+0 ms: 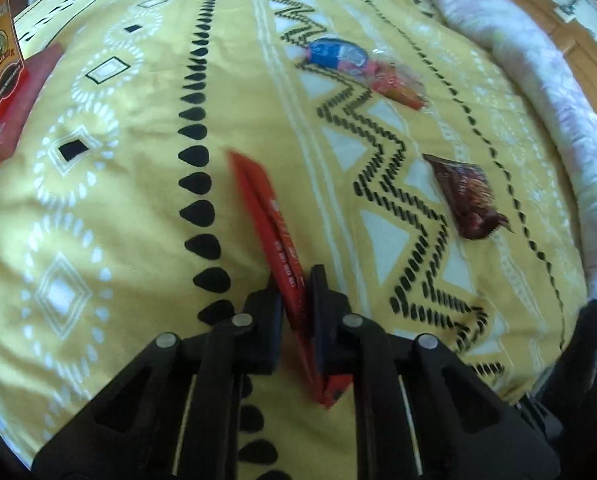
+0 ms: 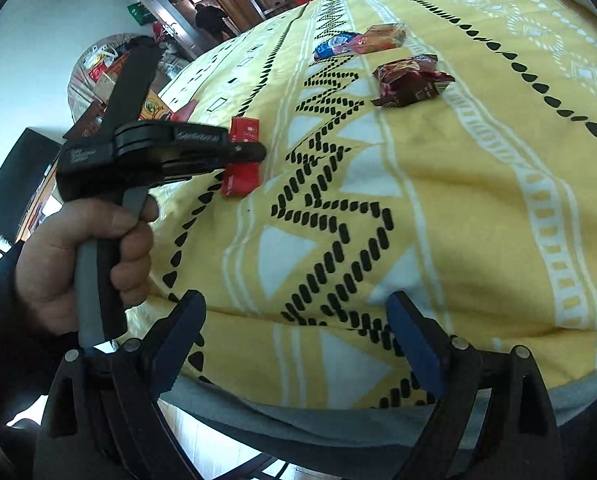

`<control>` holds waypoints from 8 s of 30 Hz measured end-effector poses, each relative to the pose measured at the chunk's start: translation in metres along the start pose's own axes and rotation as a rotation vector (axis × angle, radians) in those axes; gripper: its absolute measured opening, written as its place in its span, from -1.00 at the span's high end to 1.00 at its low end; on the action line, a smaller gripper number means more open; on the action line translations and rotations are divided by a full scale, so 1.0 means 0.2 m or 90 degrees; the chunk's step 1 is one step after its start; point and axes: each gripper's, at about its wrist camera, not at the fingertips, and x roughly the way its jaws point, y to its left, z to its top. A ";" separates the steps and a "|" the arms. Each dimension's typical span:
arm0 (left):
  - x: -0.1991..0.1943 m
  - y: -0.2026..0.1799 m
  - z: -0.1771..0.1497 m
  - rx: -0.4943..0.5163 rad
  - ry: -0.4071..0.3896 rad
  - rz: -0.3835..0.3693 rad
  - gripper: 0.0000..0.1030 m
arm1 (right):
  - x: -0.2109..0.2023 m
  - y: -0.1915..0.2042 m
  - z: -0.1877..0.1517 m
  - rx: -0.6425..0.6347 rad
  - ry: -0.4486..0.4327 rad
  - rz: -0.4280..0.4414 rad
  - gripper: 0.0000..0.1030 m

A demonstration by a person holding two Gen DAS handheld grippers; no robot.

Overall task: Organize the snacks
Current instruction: 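Grasp the red stick packet with the left gripper while the right gripper grasps the cookie bag, then carry both packets over the basin and open both grippers to drop them, then move both tools back over the bed toward the blue-and-orange packets, then grasp the round cake bag with the right gripper while the left gripper grasps the blue packet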

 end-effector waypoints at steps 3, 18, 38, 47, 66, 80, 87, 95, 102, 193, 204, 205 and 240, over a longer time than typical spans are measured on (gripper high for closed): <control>-0.13 0.05 -0.02 0.004 -0.026 -0.027 0.85 | -0.02 0.00 0.01 0.002 -0.012 -0.001 -0.81; -0.50 0.14 -0.08 0.046 -0.137 0.016 0.86 | 0.00 -0.09 0.45 -0.017 -0.088 -0.112 -0.81; -0.51 0.20 -0.07 0.028 -0.149 0.018 0.86 | 0.22 -0.31 0.70 -0.023 -0.072 -0.197 -0.09; -0.71 0.22 -0.08 0.036 -0.210 0.033 0.86 | -0.01 -0.07 0.64 -0.064 -0.129 -0.148 -0.07; -1.37 0.64 -0.13 -0.058 -0.383 0.117 0.86 | -0.28 0.81 0.86 -0.216 -0.230 0.003 -0.07; -1.68 0.97 -0.26 -0.144 -0.459 0.210 0.86 | -0.15 1.61 0.88 -0.348 -0.200 0.142 -0.07; -1.82 1.17 -0.38 -0.200 -0.478 0.248 0.86 | -0.09 2.04 0.82 -0.414 -0.180 0.200 -0.07; -1.89 1.34 -0.52 -0.248 -0.483 0.264 0.86 | 0.02 2.42 0.70 -0.465 -0.138 0.244 -0.07; -1.91 1.45 -0.59 -0.282 -0.477 0.268 0.86 | 0.13 2.63 0.59 -0.506 -0.099 0.261 -0.07; -0.07 0.43 -0.28 0.113 -0.113 0.102 -1.00 | 0.31 0.04 0.83 -0.044 -0.067 -0.113 -1.00; -0.09 0.49 -0.28 0.087 -0.141 0.043 -1.00 | 0.77 -0.15 1.67 -0.137 0.000 -0.118 -0.72; -0.09 0.50 -0.28 0.085 -0.141 0.039 -1.00 | 0.86 -0.14 1.70 -0.152 0.023 -0.107 -0.72; -0.12 0.54 -0.27 0.062 -0.156 -0.010 -1.00 | 1.24 0.38 1.34 -0.338 0.157 0.003 -0.85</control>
